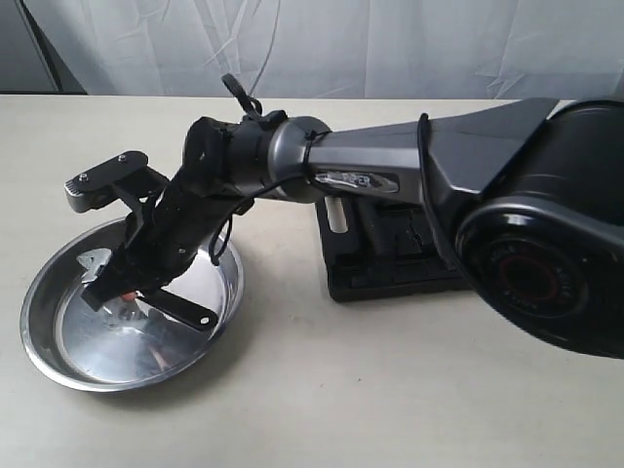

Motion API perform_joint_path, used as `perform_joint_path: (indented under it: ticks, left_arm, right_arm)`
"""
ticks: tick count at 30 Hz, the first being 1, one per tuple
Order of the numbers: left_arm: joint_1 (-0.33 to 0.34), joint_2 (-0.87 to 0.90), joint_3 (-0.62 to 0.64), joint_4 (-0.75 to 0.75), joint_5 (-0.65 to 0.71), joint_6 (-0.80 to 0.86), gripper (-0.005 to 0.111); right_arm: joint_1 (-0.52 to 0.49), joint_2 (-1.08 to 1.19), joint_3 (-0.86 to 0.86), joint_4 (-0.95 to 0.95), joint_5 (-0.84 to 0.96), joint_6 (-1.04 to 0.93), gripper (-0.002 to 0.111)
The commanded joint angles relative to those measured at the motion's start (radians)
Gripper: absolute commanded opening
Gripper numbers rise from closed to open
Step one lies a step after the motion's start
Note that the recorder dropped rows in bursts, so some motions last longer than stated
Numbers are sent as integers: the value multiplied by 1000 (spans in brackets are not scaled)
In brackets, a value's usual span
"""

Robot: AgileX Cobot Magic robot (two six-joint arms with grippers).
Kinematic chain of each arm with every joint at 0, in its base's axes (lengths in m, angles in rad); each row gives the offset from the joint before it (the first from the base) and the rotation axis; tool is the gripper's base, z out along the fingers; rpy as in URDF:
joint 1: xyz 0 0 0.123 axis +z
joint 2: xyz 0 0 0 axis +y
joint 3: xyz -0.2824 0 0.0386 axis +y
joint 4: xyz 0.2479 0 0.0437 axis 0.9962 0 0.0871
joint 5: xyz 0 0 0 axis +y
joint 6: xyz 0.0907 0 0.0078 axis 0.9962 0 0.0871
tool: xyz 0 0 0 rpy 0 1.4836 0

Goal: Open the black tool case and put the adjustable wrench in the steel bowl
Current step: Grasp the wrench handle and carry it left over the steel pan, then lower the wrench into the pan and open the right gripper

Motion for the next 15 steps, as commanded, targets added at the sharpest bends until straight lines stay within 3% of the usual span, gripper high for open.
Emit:
perform_joint_path:
  ticks: [1, 11, 13, 15]
  left_arm:
    - [-5, -6, 5, 3, -1, -1, 0]
    - [-5, -6, 5, 3, -3, -1, 0]
    - [-5, -6, 5, 3, -3, -1, 0]
    - [-5, -6, 5, 3, -3, -1, 0]
  right_arm:
    - [0, 23, -29, 11, -71, -9, -1]
    - [0, 43, -29, -1, -157, -9, -1]
    - [0, 45, -29, -1, -157, -9, 5]
    - [0, 45, -29, -1, -157, -9, 18]
